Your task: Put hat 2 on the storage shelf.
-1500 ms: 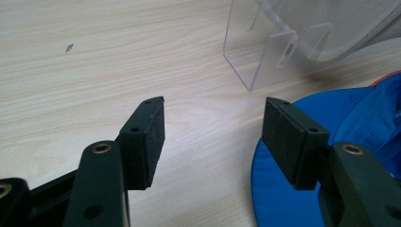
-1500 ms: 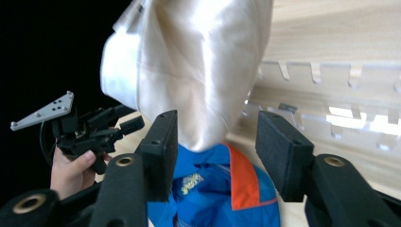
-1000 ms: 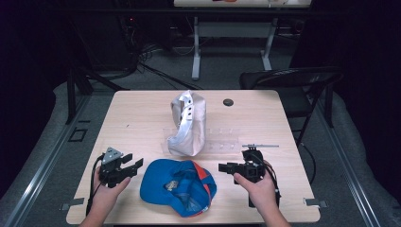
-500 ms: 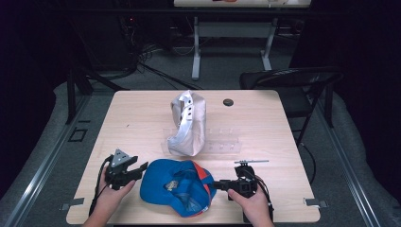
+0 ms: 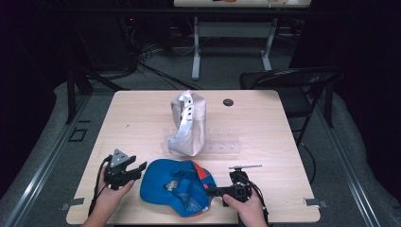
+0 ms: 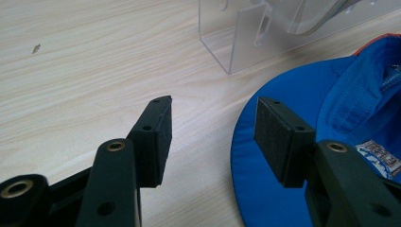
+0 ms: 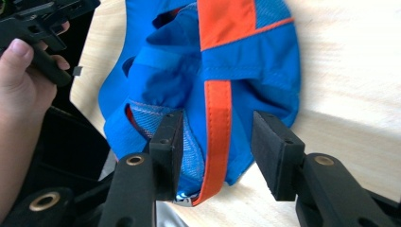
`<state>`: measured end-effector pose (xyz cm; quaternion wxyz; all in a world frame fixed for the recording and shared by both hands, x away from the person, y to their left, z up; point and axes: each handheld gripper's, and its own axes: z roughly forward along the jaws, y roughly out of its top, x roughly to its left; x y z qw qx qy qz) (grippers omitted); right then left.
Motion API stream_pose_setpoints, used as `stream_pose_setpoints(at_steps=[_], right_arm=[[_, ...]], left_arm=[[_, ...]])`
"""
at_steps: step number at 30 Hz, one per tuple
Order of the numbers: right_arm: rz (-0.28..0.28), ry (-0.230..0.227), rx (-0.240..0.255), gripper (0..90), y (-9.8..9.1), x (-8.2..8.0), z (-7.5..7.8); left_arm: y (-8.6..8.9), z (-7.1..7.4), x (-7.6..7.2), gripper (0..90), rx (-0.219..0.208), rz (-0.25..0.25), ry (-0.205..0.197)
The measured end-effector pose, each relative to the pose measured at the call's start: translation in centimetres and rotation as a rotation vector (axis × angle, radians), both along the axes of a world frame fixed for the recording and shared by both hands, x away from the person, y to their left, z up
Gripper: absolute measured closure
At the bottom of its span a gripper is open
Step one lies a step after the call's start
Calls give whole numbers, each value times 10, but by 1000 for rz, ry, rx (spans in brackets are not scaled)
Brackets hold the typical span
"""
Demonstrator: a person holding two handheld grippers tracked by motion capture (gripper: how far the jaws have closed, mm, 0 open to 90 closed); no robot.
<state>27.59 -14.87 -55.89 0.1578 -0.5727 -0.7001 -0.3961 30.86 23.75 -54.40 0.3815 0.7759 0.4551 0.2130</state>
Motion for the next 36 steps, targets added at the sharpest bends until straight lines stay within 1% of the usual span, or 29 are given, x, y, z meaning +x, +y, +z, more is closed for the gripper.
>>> stream_pose_setpoints(at_steps=[2, 3, 5, 7, 8, 10, 12, 13, 14, 15, 16, 18, 20, 21, 22, 23, 24, 25, 26, 27, 28, 29, 30, 31, 32, 33, 34, 35, 36], right_arm=[[4, 5, 0, 551, 1, 0, -1], [12, 21, 6, 551, 3, -1, -4], [17, 30, 5, 549, 4, -1, -6], [22, 42, 14, 545, 6, -1, -9], [26, 48, 8, 543, 7, -1, -10], [40, 60, 10, 544, 9, 0, -13], [42, 65, 10, 544, 9, -1, -13], [49, 73, 20, 546, 9, 0, -14], [57, 89, 39, 567, 10, 0, -16], [57, 89, 39, 567, 10, 0, -16], [60, 105, 59, 602, 9, 0, -16], [48, 114, 89, 638, 9, 0, -16], [34, 120, 97, 703, 7, 1, -16], [34, 120, 97, 703, 7, 1, -16], [9, 139, 107, 757, 5, 1, -14], [18, 142, 73, 766, 2, 2, -12], [-8, 142, 114, 768, 3, 1, -13], [-22, 130, 174, 769, 3, 1, -14], [-26, 119, 89, 770, -2, 2, -10], [-45, 120, 121, 771, -3, 2, -9], [-52, 120, 134, 771, -5, 2, -7], [-67, 109, 144, 772, -7, 2, -7], [-74, 111, 151, 772, -9, 2, -6], [-79, 120, 115, 772, -13, 3, -3], [-89, 113, 152, 772, -13, 3, -4], [-89, 113, 152, 772, -13, 3, -4], [-111, 106, 155, 773, -17, 4, -1], [-107, 107, 158, 773, -20, 4, 1], [-127, 107, 166, 773, -21, 4, 3]], left_arm=[[-1, 0, 0, 477, 7, -5, -2], [-2, 0, -1, 477, 6, -6, -3], [-2, -1, -1, 477, 10, -9, 0], [-2, -1, 0, 477, 9, -8, 0], [-2, -1, 0, 477, 5, -6, 1], [-2, -1, 0, 476, 4, -6, 1], [-2, -1, 0, 477, 4, -7, 0], [-1, -1, 0, 477, 4, -6, 0], [-2, -1, 0, 477, 2, -5, 2], [-2, -1, 0, 477, 2, -5, 2], [-2, -1, 0, 477, 2, -4, 2], [-2, -1, 0, 477, 2, -4, 2], [-1, -1, 0, 477, 2, -3, 2], [-1, -1, 0, 477, 2, -3, 2], [-1, -1, 0, 477, 4, -3, 2], [-1, -1, 0, 477, 3, -2, 2], [-1, -1, 0, 478, 2, -1, 3], [-1, -1, 1, 478, 4, -2, 2], [-1, -1, 1, 478, 5, -4, 3], [-1, -1, 1, 477, 5, -4, 4], [-1, -2, 1, 478, 2, -1, 5], [-1, -2, 1, 478, 2, -2, 5], [-1, -2, 1, 478, 2, -4, 4], [-1, -2, 0, 478, 2, -4, 4], [-1, -2, 1, 478, 1, -4, 4], [-1, -2, 1, 478, 1, -4, 4], [-1, -2, 1, 478, 2, -4, 5], [-1, -2, 1, 478, -2, -1, 6], [-1, -2, 1, 478, 4, -6, 6]])
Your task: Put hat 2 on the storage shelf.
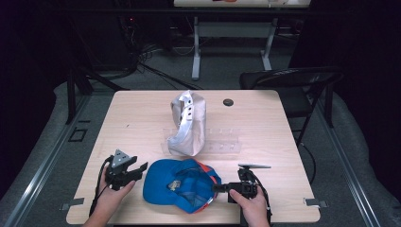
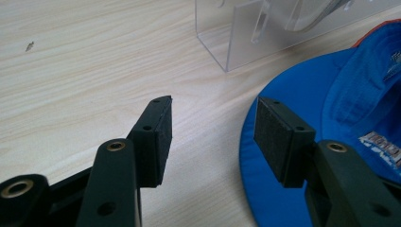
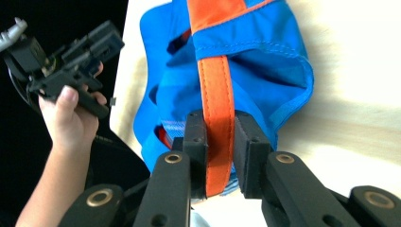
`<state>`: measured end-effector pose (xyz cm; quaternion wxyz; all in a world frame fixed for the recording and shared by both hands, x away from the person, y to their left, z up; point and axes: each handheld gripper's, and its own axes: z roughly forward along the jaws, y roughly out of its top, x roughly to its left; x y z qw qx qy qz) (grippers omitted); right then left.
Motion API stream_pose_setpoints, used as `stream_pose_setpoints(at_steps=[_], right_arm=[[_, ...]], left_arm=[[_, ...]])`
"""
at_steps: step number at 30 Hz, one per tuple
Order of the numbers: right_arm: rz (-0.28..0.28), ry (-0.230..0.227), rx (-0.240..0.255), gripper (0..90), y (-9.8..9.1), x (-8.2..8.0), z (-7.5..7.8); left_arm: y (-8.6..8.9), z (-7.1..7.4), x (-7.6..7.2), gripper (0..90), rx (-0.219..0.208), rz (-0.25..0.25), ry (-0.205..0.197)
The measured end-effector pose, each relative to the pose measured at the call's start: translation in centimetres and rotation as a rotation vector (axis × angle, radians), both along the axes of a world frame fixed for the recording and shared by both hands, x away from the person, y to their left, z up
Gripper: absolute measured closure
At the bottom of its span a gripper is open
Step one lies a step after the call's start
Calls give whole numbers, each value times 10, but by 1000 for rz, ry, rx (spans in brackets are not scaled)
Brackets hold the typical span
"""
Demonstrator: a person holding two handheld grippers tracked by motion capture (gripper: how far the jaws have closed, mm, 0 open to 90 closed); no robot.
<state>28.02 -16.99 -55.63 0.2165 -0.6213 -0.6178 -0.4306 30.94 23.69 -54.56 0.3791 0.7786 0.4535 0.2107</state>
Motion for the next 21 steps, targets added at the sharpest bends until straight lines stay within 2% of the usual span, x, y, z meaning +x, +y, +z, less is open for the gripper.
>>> stream_pose_setpoints(at_steps=[1, 3, 4, 5, 6, 8, 9, 10, 11, 12, 13, 14, 15, 16, 17, 21], right_arm=[[6, 1, -41, 773, -4, 1, 3], [-24, -11, -23, 774, -8, 2, 5], [-16, -20, -29, 774, -12, 2, 7], [-30, -15, -43, 774, -13, 3, 9], [-46, -22, -31, 775, -15, 4, 11], [-57, -19, -42, 775, -16, 4, 13], [-37, -24, -89, 775, -22, 6, 20], [-47, -24, -57, 775, -22, 7, 21], [-53, -29, -51, 775, -23, 8, 24], [-50, -38, -64, 775, -25, 9, 28], [-35, -27, -109, 775, -28, 10, 33], [-62, -33, -53, 775, -26, 11, 34], [-77, -26, -71, 775, -25, 11, 39], [-50, -40, -102, 775, -28, 13, 42], [-59, -28, -98, 775, -28, 14, 47], [-49, -37, -163, 775, -31, 20, 61]], left_arm=[[0, 0, 0, 478, -3, 2, -1], [0, 0, 0, 478, -5, 4, -1], [-1, 0, 0, 478, -3, 1, 0], [-1, 0, 0, 478, -3, 1, 0], [-1, 0, 0, 478, -5, 2, -1], [-1, 0, 0, 478, -3, 2, 0], [-1, 0, 0, 479, -2, 1, 0], [-1, -1, 0, 478, -2, 2, -1], [-1, -1, 0, 478, -1, 0, -2], [-1, -1, 0, 478, 2, 1, -4], [-1, -1, 0, 478, -1, 4, -1], [-1, -1, 1, 478, 0, 2, -2], [-1, -1, 1, 478, 0, 3, -1], [-1, -1, 1, 479, 1, 2, -3], [-1, -1, 1, 479, -1, 4, -2], [-1, -1, 1, 478, 0, 3, -1]])
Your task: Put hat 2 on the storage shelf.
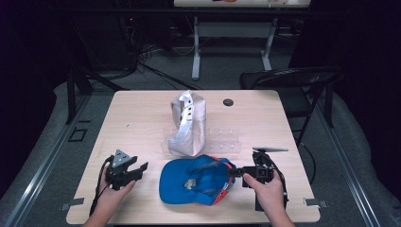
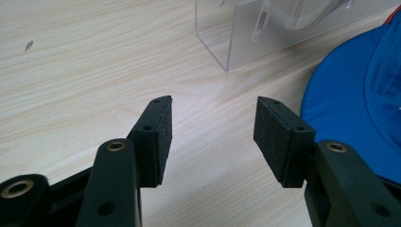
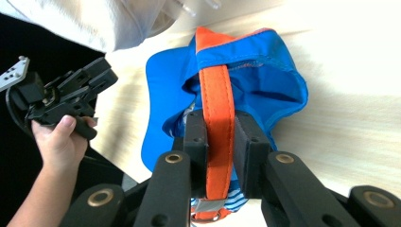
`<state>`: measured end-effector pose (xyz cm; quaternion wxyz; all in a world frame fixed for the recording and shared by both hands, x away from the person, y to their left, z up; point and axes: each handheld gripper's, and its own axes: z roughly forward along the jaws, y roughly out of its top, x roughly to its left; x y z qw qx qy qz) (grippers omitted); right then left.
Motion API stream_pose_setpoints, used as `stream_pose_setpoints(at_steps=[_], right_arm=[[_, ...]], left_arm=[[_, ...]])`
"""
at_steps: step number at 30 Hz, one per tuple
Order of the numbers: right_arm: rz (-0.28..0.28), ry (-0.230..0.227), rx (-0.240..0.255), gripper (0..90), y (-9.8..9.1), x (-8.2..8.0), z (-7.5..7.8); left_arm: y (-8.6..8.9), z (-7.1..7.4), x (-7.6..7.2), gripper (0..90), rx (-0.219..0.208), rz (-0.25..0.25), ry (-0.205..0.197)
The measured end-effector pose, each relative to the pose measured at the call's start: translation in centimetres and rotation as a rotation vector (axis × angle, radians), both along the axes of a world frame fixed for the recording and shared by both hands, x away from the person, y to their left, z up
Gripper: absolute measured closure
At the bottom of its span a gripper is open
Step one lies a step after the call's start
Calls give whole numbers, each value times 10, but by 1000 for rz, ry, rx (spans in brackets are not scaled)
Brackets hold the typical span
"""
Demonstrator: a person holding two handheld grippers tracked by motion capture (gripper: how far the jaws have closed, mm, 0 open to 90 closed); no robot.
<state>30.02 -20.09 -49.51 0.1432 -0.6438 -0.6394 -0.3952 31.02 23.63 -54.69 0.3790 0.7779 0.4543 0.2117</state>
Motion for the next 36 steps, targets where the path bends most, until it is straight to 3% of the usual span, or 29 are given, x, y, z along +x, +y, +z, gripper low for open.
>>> stream_pose_setpoints(at_steps=[4, 5, 13, 27, 36], right_arm=[[8, -7, -30, 775, -1, 5, 10], [18, 6, -61, 774, -1, 8, 17], [52, 24, -163, 774, -2, 16, 40], [87, 34, -261, 774, -1, 25, 89], [86, 53, -305, 775, 2, 32, 111]], left_arm=[[1, 0, 0, 478, -2, 1, 0], [1, 0, 0, 478, -2, 1, 1], [2, 0, 0, 479, 1, 4, 1], [1, 0, 0, 479, 10, 1, -3], [1, -1, 0, 479, 9, 1, -1]])
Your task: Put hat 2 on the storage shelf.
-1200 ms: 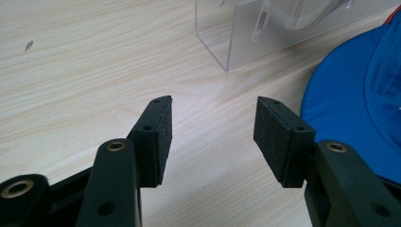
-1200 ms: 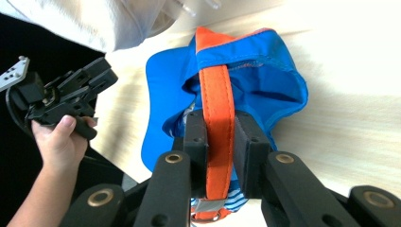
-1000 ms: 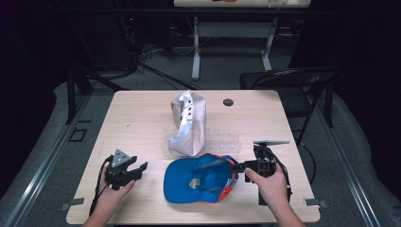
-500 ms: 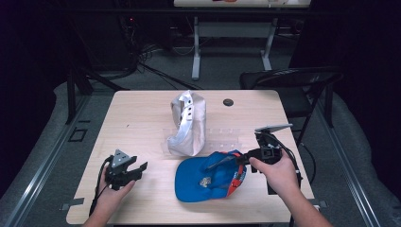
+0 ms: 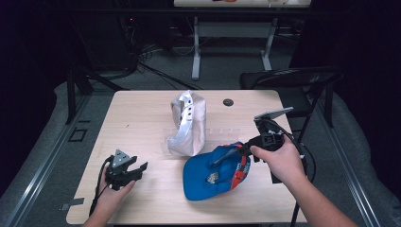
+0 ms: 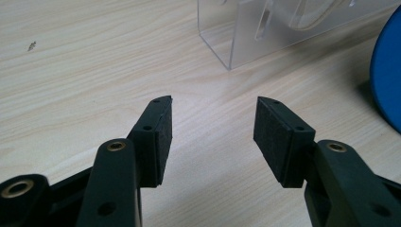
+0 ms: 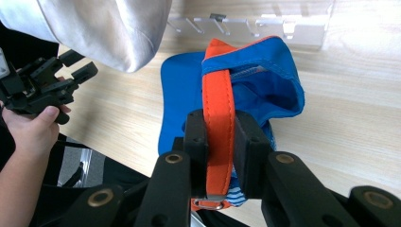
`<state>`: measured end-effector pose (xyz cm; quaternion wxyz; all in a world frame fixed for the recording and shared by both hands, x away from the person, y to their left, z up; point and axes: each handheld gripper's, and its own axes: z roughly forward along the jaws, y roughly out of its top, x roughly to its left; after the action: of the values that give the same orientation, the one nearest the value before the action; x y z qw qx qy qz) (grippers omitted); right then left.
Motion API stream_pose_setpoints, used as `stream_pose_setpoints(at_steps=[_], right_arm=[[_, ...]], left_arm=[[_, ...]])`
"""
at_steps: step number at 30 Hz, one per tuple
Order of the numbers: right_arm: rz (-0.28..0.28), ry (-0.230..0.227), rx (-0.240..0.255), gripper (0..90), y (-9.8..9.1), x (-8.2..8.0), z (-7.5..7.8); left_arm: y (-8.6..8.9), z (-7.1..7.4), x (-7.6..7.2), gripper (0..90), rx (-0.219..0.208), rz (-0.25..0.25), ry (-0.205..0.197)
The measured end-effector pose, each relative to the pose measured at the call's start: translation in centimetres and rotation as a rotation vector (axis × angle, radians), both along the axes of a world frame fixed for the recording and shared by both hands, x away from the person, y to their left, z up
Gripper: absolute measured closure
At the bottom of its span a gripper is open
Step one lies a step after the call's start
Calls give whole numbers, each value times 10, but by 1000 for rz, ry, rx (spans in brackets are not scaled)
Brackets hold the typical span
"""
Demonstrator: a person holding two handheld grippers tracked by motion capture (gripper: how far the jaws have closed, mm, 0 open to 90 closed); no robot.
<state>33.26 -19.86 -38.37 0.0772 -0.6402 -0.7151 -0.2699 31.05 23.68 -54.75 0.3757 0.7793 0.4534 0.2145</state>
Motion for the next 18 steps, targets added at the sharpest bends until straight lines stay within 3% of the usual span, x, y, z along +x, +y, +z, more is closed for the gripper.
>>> stream_pose_setpoints(at_steps=[11, 18], right_arm=[[8, 2, -6, 774, 4, 7, 29], [8, 15, 57, 773, 3, 11, 44]], left_arm=[[1, 0, 0, 479, -2, 1, 0], [1, 0, 1, 479, -3, 2, -2]])
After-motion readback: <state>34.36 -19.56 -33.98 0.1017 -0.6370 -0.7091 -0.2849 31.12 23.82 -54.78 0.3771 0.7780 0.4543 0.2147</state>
